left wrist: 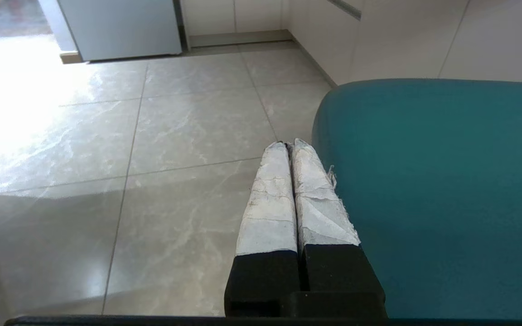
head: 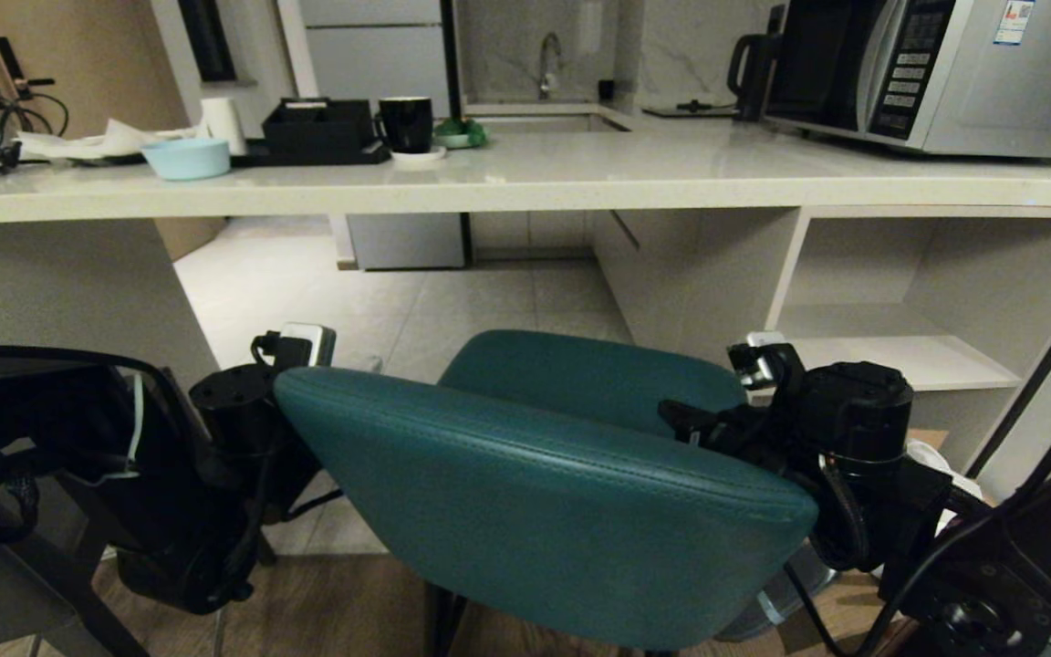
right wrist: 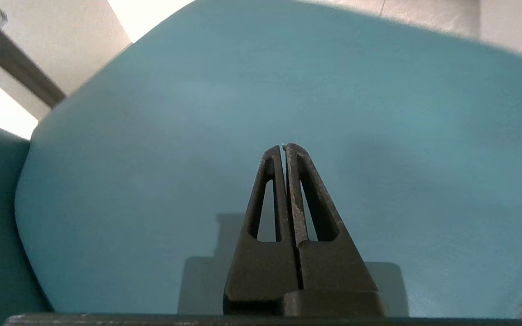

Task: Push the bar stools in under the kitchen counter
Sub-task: Pull the blue chair out from under the dining table

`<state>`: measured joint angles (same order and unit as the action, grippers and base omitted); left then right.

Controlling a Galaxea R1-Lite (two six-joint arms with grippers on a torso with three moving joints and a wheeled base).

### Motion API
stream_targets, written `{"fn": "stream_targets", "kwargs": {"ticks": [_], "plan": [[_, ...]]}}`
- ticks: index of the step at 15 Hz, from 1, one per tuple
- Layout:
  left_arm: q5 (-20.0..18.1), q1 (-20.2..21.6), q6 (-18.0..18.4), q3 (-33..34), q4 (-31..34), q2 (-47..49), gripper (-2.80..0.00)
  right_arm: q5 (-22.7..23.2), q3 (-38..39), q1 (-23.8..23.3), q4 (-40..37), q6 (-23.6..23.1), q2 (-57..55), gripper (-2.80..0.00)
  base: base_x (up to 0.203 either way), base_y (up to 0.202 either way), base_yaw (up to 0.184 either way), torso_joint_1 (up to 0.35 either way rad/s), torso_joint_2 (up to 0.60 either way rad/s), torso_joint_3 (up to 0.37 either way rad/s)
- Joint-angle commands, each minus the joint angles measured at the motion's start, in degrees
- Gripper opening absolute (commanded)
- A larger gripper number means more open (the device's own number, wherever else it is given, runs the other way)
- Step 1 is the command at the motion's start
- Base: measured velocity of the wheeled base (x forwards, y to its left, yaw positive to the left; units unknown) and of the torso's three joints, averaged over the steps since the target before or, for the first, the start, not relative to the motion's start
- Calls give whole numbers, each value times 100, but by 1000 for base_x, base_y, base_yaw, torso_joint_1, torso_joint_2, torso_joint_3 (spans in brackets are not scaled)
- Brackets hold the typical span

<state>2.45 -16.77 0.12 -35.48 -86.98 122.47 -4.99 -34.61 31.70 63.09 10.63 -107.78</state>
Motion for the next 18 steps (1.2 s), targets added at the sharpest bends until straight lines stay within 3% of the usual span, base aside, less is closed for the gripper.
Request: {"fn": "stream_targets", "kwargs": {"ticks": [1,8,12,18], "plan": [[7,-131,-3,224,-69,-155,-280,5,-65,-98,20,13,-45,-280,0,0,0,0,0,0],[14,-622,-21,1137,-68,-904,-280,25,-717,-632,19,36,-874,-280,0,0,0,0,0,0],[66,-854,-47,1698,-68,-1334,-280,24,-908,-665,19,36,-1043,-280,0,0,0,0,0,0],[75,-867,-117,2111,-68,-1779,-280,17,-936,-628,19,44,-1052,-280,0,0,0,0,0,0]]}}
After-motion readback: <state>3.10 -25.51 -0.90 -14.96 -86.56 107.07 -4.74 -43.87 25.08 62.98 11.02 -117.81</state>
